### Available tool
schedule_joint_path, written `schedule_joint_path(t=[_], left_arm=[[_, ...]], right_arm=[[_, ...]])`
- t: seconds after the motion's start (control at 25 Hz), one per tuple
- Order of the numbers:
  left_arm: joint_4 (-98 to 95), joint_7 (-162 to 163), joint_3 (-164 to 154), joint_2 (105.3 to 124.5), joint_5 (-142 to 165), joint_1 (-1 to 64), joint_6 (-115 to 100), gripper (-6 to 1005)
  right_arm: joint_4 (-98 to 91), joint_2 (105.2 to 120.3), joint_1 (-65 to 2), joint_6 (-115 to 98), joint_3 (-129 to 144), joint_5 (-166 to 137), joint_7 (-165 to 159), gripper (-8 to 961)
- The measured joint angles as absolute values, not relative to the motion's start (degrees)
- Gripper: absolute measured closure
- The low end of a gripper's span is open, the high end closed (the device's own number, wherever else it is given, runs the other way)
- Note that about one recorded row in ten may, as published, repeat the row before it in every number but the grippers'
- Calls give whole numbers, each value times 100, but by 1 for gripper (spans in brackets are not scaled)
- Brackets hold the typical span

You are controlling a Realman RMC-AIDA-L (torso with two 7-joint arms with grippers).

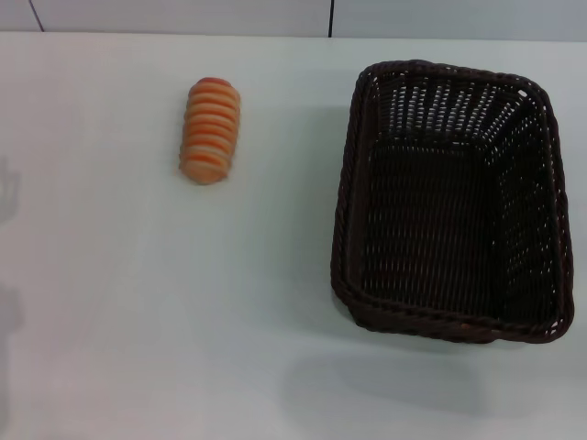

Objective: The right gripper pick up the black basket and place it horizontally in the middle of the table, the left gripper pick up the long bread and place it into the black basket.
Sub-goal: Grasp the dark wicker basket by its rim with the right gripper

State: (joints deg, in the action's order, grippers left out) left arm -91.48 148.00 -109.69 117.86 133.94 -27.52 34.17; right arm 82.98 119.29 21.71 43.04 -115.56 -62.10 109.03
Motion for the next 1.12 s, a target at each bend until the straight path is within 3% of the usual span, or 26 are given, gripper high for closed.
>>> schedule_joint_path(t=[0.32, 0.6, 0.72, 1.12], left_arm=[[-9166, 14800, -10954, 11782, 13394, -2821, 3410, 186], [-9195, 14800, -10979, 11777, 13395, -2840, 3409, 186], [-9264, 14796, -10971, 11767, 13405, -2875, 3400, 187], [-9379, 14793, -10904, 11769, 13590, -2908, 3220, 187]], right_arm=[[9993, 11926, 2038, 4132, -11936, -9268, 7508, 368], [11467, 11927, 1343, 5195, -11909, -12926, 4311, 368], [11668, 11890, 417, 6602, -12127, -14166, 3356, 367], [11642, 11883, -1136, 8364, -11737, -16573, 2499, 368]])
